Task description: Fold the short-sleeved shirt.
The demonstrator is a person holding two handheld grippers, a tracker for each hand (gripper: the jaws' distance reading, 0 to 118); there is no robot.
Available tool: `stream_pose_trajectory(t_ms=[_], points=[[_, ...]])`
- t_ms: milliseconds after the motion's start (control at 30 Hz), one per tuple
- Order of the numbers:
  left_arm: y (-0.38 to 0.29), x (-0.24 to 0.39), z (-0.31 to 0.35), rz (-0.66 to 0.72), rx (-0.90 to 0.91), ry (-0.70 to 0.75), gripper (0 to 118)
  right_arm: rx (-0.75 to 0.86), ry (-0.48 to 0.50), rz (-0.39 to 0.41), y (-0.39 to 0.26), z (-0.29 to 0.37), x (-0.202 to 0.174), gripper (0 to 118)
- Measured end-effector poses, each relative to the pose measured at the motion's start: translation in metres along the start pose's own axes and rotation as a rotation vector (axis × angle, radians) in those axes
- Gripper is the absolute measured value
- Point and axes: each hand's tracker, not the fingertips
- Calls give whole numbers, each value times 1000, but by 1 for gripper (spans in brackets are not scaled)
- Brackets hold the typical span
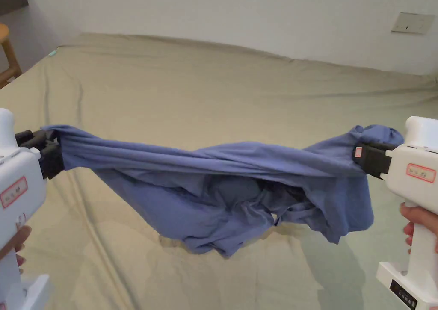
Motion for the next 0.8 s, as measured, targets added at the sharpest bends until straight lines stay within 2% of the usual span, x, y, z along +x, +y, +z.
stream_pose_trajectory(t_ms=[133, 367, 600, 800], points=[[48, 7, 7, -8, 93, -34, 3, 133, 7, -29, 35, 54, -1, 9], [118, 31, 16, -32, 235, -51, 3, 313, -55, 100, 90, 116, -24, 9], [174, 48, -2, -51, 310, -54, 3, 361, -72, 151, 144, 112, -30, 9], [209, 62, -44, -99, 325, -33, 3, 374, -74, 191, 184, 74, -29, 9]])
